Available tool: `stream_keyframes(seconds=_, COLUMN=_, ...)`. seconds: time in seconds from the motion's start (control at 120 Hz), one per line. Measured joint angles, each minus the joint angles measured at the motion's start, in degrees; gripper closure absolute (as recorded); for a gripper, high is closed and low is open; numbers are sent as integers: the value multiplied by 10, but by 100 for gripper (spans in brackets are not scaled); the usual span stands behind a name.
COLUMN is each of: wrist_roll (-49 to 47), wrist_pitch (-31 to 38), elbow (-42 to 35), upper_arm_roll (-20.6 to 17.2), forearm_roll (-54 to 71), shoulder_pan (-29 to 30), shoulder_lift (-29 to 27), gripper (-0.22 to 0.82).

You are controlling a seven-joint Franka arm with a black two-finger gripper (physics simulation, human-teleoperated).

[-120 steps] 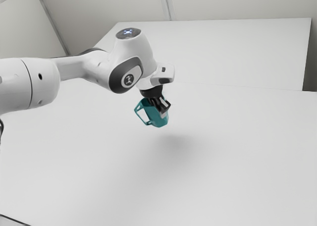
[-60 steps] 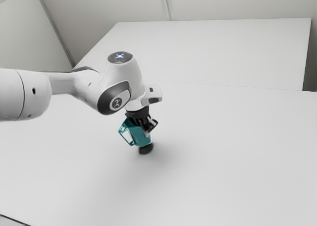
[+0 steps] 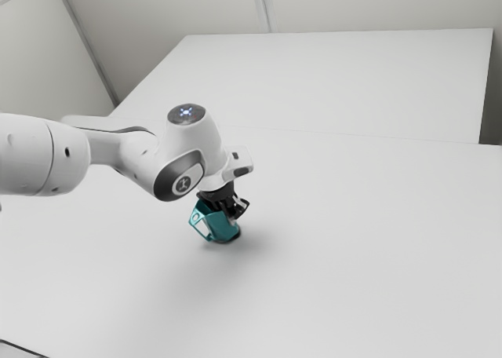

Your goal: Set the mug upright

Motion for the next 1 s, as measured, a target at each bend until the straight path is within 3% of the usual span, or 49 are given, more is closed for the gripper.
stream_keyframes(seconds=0.033, wrist_roll=-2, wrist_pitch=0, elbow=0, upper_arm_roll=0, forearm_roll=2, shoulder_pan=0, shoulder_lift=0, gripper=76)
stream_keyframes(seconds=0.225, wrist_roll=-6, wrist_pitch=-3, elbow=0, upper_arm_roll=-2, forearm_roll=3, shoulder_pan=-4, shoulder_lift=-4, gripper=35)
stream_keyframes(seconds=0.383, wrist_roll=-9, wrist_pitch=-24, elbow=8, upper_arm_roll=-4, forearm_roll=8, shoulder_pan=-7, shoulder_lift=-29, gripper=16)
stream_keyframes(seconds=0.517, wrist_roll=-11, wrist_pitch=-62, elbow=24, upper_arm_roll=-8, forearm_roll=13, shoulder_pan=-4, shoulder_lift=-67, gripper=9)
stream_keyframes(seconds=0.667, wrist_roll=-15, wrist_pitch=-141, elbow=91, upper_arm_roll=-11, forearm_roll=-17, shoulder_pan=-3, shoulder_lift=-83, gripper=4)
stream_keyframes(seconds=1.0, wrist_roll=10, wrist_pitch=-364, elbow=338, upper_arm_roll=-8, forearm_roll=-100, shoulder_pan=55, shoulder_lift=-70, gripper=1)
